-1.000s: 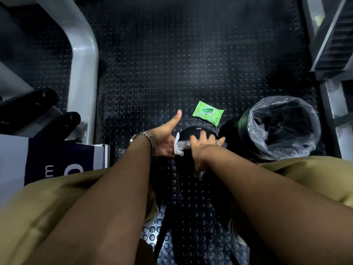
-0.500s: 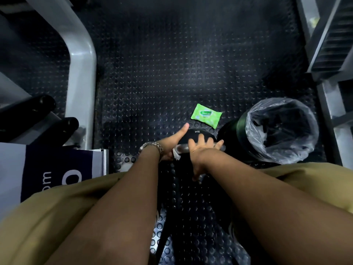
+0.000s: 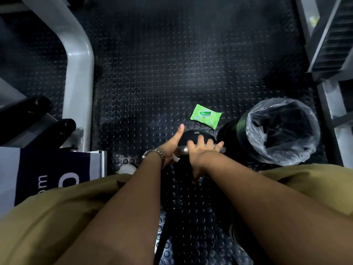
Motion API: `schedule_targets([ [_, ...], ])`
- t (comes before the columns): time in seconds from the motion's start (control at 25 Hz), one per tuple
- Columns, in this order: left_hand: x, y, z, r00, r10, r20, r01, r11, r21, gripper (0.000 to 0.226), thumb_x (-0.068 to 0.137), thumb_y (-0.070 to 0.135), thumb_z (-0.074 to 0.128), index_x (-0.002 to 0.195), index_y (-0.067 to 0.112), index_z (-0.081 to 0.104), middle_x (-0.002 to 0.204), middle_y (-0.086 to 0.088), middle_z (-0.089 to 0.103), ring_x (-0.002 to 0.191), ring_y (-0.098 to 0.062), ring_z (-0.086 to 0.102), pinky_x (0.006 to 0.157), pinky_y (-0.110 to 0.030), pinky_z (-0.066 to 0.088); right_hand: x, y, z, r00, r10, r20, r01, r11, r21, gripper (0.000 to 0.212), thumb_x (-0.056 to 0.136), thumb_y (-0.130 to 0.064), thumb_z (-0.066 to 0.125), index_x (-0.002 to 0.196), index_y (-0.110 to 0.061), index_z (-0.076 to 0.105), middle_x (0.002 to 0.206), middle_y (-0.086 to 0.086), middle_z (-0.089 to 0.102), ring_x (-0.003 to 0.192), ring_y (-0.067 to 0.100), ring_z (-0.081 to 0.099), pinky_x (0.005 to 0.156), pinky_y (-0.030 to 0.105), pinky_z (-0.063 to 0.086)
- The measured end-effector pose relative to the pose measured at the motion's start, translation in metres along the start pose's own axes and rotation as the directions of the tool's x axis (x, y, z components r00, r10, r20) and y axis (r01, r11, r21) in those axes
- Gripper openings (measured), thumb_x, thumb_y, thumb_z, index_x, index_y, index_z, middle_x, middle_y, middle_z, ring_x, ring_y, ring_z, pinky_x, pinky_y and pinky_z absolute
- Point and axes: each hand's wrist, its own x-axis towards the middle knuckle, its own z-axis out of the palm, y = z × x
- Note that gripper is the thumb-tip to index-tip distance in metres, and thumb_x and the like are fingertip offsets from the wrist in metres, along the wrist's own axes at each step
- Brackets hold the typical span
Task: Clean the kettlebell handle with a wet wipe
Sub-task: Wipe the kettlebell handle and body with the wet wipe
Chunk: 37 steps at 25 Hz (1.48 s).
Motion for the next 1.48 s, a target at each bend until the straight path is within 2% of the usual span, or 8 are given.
schedule_targets([
  [0.2, -0.020, 0.029, -0.030, 0.990, -0.104, 0.094, 0.089, 0.984, 0.151, 0.121, 0.068, 0.102, 0.038, 0.134, 0.002, 0.059, 0.120, -0.021, 0.073, 0.100, -0.027, 0.076, 0.105, -0.045, 0.052, 0.000, -0.001, -0.002, 1.000, 0.009, 0.005, -0.009, 1.000, -0.020, 0.135, 0.049, -0.048, 0.100, 0.151, -0.028, 0.014, 0.158, 0.012, 0.010, 0.143, 0.044, 0.020, 0.111, 0.080, 0.013],
  [0.28, -0.019, 0.037, -0.031, 0.984, -0.149, 0.099, 0.121, 0.961, 0.248, 0.134, 0.064, 0.105, 0.032, 0.139, -0.003, 0.055, 0.126, -0.023, 0.070, 0.100, -0.027, 0.076, 0.102, -0.041, 0.053, 0.000, -0.001, -0.002, 1.000, 0.005, 0.008, -0.004, 1.000, -0.020, 0.136, 0.049, -0.049, 0.099, 0.152, -0.028, 0.012, 0.159, 0.012, 0.009, 0.144, 0.044, 0.020, 0.111, 0.080, 0.013],
  [0.4, -0.008, 0.025, -0.020, 0.993, -0.079, 0.087, 0.067, 0.989, 0.131, 0.104, 0.072, 0.101, 0.032, 0.118, 0.014, 0.065, 0.128, -0.019, 0.069, 0.102, -0.026, 0.071, 0.090, -0.038, 0.055, -0.003, -0.001, -0.003, 1.000, 0.012, 0.010, -0.012, 1.000, -0.017, 0.133, 0.051, -0.046, 0.100, 0.151, -0.028, 0.014, 0.158, 0.013, 0.009, 0.143, 0.044, 0.020, 0.112, 0.079, 0.012],
  [0.56, 0.021, -0.004, -0.017, 0.998, -0.036, 0.048, 0.032, 0.997, 0.069, 0.132, 0.061, 0.105, 0.044, 0.151, 0.008, 0.047, 0.124, -0.025, 0.069, 0.067, -0.019, 0.071, 0.080, -0.037, 0.059, -0.003, -0.002, -0.003, 1.000, 0.003, 0.008, -0.003, 1.000, -0.010, 0.132, 0.050, -0.045, 0.100, 0.150, -0.028, 0.015, 0.159, 0.013, 0.007, 0.143, 0.044, 0.019, 0.112, 0.079, 0.012],
  [0.88, -0.019, 0.046, -0.034, 0.975, -0.175, 0.140, 0.115, 0.926, 0.361, 0.140, 0.058, 0.109, 0.030, 0.125, -0.009, 0.062, 0.117, -0.023, 0.074, 0.096, -0.024, 0.073, 0.105, -0.038, 0.050, -0.003, 0.000, -0.004, 1.000, -0.002, 0.014, 0.002, 1.000, -0.018, 0.133, 0.052, -0.045, 0.099, 0.151, -0.026, 0.013, 0.159, 0.014, 0.007, 0.143, 0.046, 0.020, 0.110, 0.081, 0.013],
  [1.12, 0.019, -0.005, -0.010, 0.997, -0.053, 0.063, 0.052, 0.999, 0.009, 0.096, 0.074, 0.096, 0.044, 0.121, 0.017, 0.069, 0.089, 0.003, 0.079, 0.087, -0.021, 0.070, 0.082, -0.034, 0.054, 0.000, -0.002, -0.003, 1.000, 0.005, 0.020, -0.005, 1.000, -0.007, 0.136, 0.051, -0.044, 0.100, 0.152, -0.028, 0.011, 0.160, 0.014, 0.004, 0.144, 0.046, 0.017, 0.111, 0.080, 0.011],
  [1.28, 0.006, 0.014, -0.023, 0.986, -0.122, 0.117, 0.104, 0.983, 0.149, 0.106, 0.068, 0.101, 0.042, 0.129, 0.016, 0.056, 0.105, -0.007, 0.069, 0.082, -0.022, 0.069, 0.077, -0.032, 0.050, -0.001, 0.000, -0.003, 1.000, 0.011, 0.024, -0.010, 1.000, -0.016, 0.136, 0.052, -0.044, 0.099, 0.153, -0.028, 0.009, 0.161, 0.014, 0.003, 0.145, 0.046, 0.017, 0.111, 0.080, 0.011],
  [1.48, 0.003, 0.040, -0.023, 0.985, -0.166, 0.043, 0.148, 0.951, 0.270, 0.111, 0.065, 0.103, 0.038, 0.120, 0.008, 0.053, 0.078, -0.008, 0.068, 0.068, -0.020, 0.066, 0.068, -0.027, 0.053, -0.001, -0.001, -0.007, 0.999, 0.015, 0.040, -0.014, 1.000, -0.023, 0.137, 0.056, -0.044, 0.098, 0.156, -0.029, 0.006, 0.164, 0.013, -0.003, 0.148, 0.046, 0.013, 0.112, 0.079, 0.010],
])
